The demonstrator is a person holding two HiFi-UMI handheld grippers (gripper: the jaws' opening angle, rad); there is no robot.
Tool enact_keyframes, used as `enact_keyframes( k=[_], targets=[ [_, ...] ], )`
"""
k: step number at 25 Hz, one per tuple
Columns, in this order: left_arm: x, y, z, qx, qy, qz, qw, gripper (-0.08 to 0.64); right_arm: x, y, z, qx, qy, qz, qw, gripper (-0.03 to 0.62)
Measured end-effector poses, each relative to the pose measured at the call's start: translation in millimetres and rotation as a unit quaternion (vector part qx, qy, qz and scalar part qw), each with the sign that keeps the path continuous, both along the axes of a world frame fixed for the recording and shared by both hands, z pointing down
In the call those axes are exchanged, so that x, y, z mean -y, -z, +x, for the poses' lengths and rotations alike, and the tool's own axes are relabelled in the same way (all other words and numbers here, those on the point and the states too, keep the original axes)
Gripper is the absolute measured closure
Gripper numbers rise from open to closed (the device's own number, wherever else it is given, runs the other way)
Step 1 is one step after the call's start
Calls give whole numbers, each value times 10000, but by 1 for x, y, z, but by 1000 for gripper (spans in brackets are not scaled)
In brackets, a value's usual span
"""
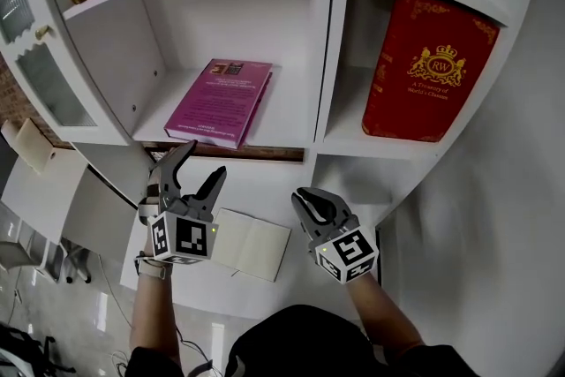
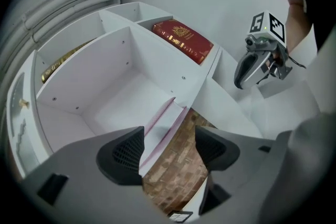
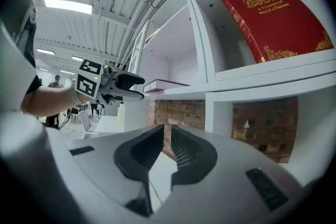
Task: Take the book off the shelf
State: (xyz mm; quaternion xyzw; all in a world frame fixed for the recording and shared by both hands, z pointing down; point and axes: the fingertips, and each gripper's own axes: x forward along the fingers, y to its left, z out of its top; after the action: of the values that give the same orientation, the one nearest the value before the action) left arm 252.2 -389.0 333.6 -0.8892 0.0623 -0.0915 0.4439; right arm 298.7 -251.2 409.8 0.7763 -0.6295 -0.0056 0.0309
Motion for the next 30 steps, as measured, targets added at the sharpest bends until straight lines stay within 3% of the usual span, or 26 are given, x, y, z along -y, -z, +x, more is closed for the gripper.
enact_keyframes(
  k=[7,14,21,27,30],
  targets=[
    [27,6,23,76,28,503,9987,204,8,-1,4,-40,-123,-14,9999,554],
    [38,5,48,234,-81,940,9953,198,8,-9,14,-6,-347,-88,9994,554],
    [52,-4,64,601,316,1753,9822,199,3,-17,18,54,-436,-184,9989,554],
    [59,-6,67,736,523,1969,9762,201,-2,-15,17,54,-427,-160,9989,554],
    [61,-8,66,842,649,2212,9694,239,-5,-12,17,46,-437,-120,9990,554]
  ],
)
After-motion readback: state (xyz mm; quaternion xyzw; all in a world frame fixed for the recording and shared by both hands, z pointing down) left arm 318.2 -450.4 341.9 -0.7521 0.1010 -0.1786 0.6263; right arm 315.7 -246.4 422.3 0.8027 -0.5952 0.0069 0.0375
